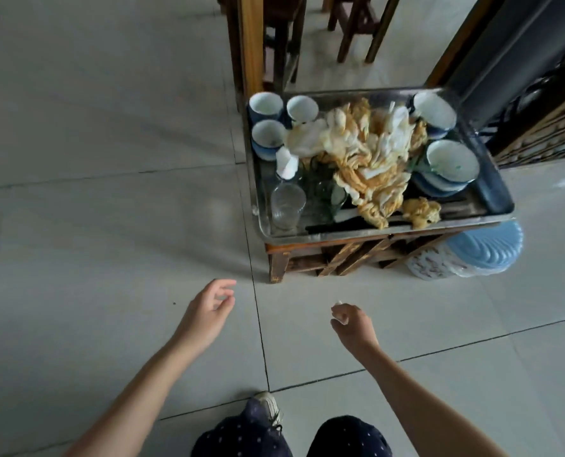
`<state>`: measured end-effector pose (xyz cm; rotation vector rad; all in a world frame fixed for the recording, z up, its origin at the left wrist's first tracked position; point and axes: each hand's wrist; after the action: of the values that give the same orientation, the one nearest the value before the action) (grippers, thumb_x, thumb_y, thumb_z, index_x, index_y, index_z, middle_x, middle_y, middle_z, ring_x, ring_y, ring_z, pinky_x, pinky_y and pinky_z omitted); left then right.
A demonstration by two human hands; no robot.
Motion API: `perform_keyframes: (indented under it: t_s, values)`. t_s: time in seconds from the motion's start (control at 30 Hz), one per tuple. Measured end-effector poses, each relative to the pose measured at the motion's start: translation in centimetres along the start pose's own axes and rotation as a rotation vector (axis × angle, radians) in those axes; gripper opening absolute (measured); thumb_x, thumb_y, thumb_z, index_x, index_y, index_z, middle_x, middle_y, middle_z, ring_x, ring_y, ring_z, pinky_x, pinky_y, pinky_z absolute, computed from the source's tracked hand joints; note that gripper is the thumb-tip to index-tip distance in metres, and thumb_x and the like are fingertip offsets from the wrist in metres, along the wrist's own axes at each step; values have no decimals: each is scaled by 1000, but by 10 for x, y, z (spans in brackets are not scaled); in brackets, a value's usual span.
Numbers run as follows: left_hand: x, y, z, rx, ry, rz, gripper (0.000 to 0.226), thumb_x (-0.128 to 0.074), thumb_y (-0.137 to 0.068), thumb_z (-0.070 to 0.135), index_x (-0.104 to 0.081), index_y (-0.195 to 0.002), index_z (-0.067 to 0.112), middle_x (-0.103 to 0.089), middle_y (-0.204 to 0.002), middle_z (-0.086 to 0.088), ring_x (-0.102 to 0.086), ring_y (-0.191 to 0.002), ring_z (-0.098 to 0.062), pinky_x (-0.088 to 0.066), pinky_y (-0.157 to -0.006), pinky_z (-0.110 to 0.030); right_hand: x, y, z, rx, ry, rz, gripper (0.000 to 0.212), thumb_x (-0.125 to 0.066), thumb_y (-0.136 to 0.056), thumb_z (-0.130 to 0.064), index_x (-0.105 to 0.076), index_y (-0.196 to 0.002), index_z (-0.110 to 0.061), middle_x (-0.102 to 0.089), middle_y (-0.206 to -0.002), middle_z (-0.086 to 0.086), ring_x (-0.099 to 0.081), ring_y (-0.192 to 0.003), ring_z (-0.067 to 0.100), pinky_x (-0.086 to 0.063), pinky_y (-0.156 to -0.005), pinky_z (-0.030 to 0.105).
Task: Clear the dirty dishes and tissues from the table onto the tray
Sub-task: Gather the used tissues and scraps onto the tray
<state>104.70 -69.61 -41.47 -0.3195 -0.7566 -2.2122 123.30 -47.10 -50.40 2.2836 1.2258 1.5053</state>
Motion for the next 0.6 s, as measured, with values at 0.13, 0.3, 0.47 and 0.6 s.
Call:
perform_keyframes:
  t_s: [0.13,0.3,0.47,0.6]
  values:
    - [43,27,83,-3,-15,-19,27,-54,-94,5,-58,-120,8,-64,-111,-11,-61,-102,-24,-43,-94,-28,70,59,-41,-40,-15,-1,29,-57,-81,0,-69,-106,-9,-69,-111,6,-62,-105,24,-42,-80,21]
    - [97,57,173,-3,-4,-36,25,-53,-95,8,-58,-119,12,-63,-112,-10,-61,-101,-20,-42,-88,-24,153,105,-104,-25,-69,26,30,-55,-82,0,-70,-104,-14,-68,-111,4,-62,-101,21,-38,-74,18]
    - [152,69,244,-7,-10,-20,26,-52,-96,9,-57,-121,12,-62,-112,-8,-60,-97,-19,-41,-84,-24,228,129,-177,-48,-160,98,27,-56,-82,-1,-70,-101,-15,-70,-105,6,-58,-85,16,-39,-70,22]
    - [187,64,294,-37,-48,-30,27,-52,-96,12,-56,-122,14,-60,-110,-4,-60,-99,-20,-43,-86,-25,278,128,-233,19,-143,125,26,-59,-83,-4,-69,-106,-13,-70,-102,8,-58,-86,16,-38,-68,22]
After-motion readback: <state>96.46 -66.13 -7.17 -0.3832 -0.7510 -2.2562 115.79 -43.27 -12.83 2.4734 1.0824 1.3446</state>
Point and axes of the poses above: each hand's wrist, its own y-axis away from the middle knuckle, its own x-axis out of the back of the hand, z = x × y
